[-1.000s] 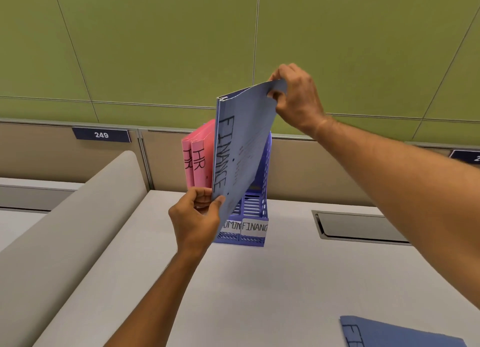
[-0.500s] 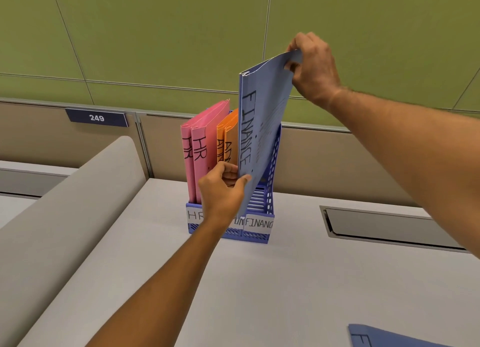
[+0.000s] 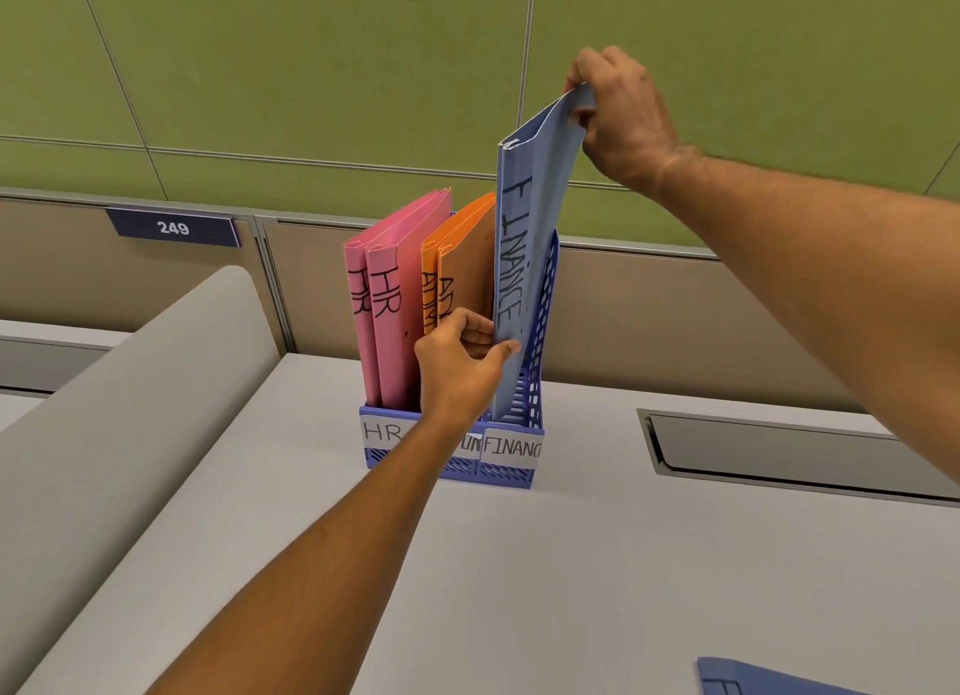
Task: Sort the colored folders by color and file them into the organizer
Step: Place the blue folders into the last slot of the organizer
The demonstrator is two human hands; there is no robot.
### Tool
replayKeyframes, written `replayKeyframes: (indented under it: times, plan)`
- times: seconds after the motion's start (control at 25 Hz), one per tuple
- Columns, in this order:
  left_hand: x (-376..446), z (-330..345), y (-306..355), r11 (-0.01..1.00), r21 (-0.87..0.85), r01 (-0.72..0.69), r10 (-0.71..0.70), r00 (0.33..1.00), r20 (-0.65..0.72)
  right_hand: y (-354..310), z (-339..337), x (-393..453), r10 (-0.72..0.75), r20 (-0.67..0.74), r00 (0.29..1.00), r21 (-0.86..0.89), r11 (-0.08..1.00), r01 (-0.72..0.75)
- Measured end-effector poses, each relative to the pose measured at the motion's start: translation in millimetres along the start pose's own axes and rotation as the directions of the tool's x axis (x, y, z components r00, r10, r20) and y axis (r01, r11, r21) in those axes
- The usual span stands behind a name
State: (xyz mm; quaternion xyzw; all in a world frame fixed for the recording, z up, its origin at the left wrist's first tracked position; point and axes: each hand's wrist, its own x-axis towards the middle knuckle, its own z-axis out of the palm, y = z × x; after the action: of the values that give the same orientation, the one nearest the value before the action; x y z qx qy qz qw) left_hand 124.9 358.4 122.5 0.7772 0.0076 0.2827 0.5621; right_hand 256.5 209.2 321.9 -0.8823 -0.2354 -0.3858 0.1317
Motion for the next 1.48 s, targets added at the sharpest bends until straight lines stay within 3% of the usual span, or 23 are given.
replayKeyframes:
  times: [0.64, 1.04, 1.24, 1.48]
  plan:
    - [1.2, 0.7, -14.0, 0.969, 0.242, 0.059, -0.056, 0.998, -0.022, -25.5, 4.1, -22.6, -0.134, 0.266, 0.955, -0.061, 0.986, 0.155]
    - [-1.7, 4.0, -14.9, 0.967, 0.253, 0.015, -0.011, 1.0, -0.017, -19.2, 9.5, -15.7, -0.172, 0.21, 0.963, -0.321, 0.918, 0.234]
    - [-3.6, 12.2, -18.7, 0.969, 0.245, -0.022, 0.028, 0.999, -0.023, -12.5, 8.3, -4.5, -0.177, 0.3, 0.937, -0.275, 0.925, 0.263]
    - [-5.2, 11.1, -20.8, 0.971, 0.228, -0.075, 0.09, 0.994, -0.058, -7.7, 4.2, -2.6, -0.199, 0.249, 0.948, -0.205, 0.946, 0.252]
